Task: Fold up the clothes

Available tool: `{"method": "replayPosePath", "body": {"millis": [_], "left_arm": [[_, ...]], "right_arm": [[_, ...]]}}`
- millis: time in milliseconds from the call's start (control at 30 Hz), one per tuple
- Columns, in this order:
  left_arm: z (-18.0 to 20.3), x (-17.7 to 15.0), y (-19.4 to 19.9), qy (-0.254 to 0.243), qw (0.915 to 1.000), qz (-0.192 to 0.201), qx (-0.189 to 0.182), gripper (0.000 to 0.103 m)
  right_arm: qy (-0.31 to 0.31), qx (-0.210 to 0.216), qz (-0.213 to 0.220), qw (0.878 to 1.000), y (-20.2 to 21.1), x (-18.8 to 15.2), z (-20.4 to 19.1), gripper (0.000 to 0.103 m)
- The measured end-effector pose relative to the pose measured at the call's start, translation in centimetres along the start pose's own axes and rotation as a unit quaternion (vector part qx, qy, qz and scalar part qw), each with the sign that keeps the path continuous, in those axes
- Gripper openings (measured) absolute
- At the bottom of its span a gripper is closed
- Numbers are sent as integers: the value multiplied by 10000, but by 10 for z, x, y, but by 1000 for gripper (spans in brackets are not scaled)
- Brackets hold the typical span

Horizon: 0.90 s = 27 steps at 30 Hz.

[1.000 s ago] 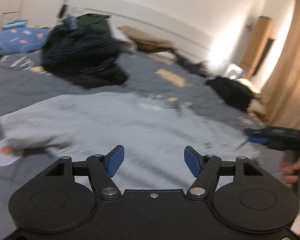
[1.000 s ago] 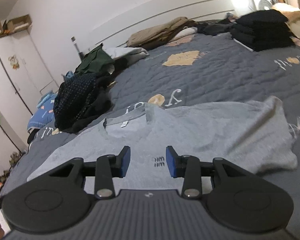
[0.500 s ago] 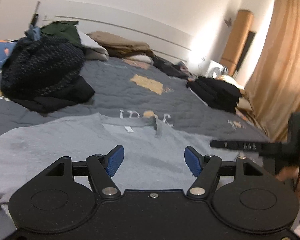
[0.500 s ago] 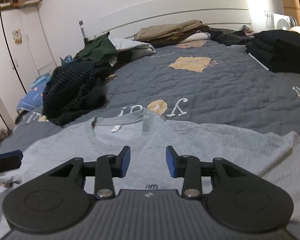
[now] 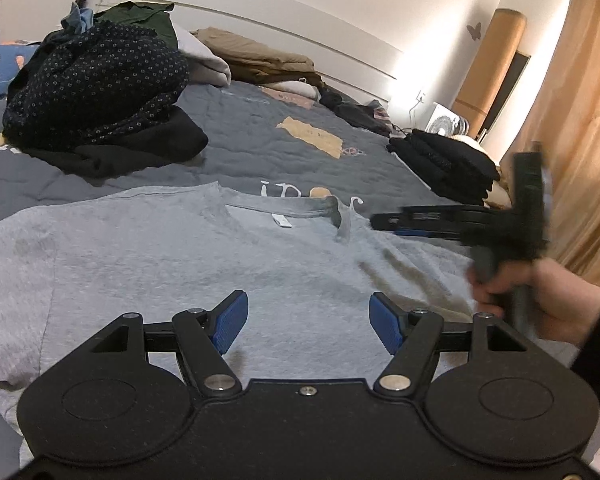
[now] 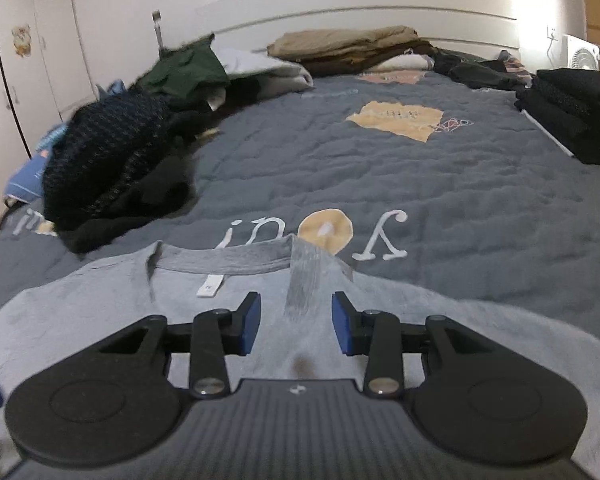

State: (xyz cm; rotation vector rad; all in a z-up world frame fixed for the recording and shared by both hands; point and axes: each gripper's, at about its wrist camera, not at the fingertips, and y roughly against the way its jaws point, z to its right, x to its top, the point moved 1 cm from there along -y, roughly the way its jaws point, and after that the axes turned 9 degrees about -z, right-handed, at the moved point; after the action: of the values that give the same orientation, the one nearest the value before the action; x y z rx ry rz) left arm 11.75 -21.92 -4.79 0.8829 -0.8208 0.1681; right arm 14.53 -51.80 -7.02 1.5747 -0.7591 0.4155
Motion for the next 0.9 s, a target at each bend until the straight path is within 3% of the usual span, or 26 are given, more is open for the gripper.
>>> {"method": "replayPosePath", "body": {"millis": [367, 433, 467, 767, 900], "left_arm": [[-14, 9, 7, 340, 9994, 96, -65, 66], [-16, 11, 8, 368, 9992, 120, -48, 67], [-17, 11, 8, 382, 9992, 120, -37, 67], [-23, 11, 8, 478, 9988, 97, 32, 67], [-24, 11, 7, 489, 9988, 87, 51, 67]], "right_arm": [[-206, -420, -534, 9975, -66, 23, -5, 35], [-385, -374, -557, 9970, -71, 27, 0, 22], [-475, -351, -568, 9966, -74, 29, 2, 2], [-1083, -313, -197, 9934, -78, 50, 16, 1], [-1124, -395, -231, 9926, -88, 57, 19, 1]]}}
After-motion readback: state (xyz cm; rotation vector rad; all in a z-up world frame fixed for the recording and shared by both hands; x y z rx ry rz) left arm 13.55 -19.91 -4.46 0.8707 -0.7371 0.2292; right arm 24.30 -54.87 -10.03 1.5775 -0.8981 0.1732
